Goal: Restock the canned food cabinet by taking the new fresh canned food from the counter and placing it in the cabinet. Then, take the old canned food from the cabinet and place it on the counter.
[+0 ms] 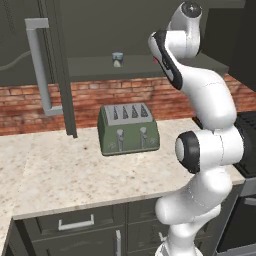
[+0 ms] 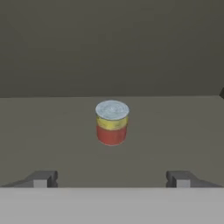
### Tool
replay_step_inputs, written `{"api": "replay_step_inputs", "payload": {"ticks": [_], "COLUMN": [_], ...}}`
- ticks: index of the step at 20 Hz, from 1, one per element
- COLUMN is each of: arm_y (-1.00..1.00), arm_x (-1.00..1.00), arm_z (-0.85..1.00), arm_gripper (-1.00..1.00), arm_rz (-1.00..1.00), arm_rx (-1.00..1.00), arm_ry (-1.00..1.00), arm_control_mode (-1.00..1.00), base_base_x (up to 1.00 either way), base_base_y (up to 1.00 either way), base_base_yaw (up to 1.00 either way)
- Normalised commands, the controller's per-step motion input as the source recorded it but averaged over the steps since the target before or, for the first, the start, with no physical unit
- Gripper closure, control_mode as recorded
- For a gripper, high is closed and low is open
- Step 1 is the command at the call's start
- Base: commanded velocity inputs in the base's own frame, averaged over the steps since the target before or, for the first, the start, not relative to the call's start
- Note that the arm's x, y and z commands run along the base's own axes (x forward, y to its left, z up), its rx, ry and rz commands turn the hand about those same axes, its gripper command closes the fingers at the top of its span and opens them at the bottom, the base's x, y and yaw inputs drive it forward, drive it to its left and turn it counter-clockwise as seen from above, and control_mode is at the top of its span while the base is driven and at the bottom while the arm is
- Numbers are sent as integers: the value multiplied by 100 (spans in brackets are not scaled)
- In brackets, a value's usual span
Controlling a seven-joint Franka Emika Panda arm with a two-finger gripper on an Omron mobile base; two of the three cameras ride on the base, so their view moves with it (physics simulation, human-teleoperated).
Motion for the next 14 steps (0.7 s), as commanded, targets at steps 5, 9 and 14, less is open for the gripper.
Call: {"api": "replay_step_inputs", "payload": {"ticks": [5,9,14], "arm_y": [83,77,82], "arm_x": [-100,-82,-24], "arm_z": [4,-16,-7], "arm_gripper": [-100,-100,-100], "arm_rz": [0,0,0], "arm_rx": [0,0,0], "arm_ry": [-3,0,0], "arm_control_mode": [-100,-100,-100], "base_base_x": [0,0,0], "base_base_y": [0,0,0], "base_base_yaw": [0,0,0]}}
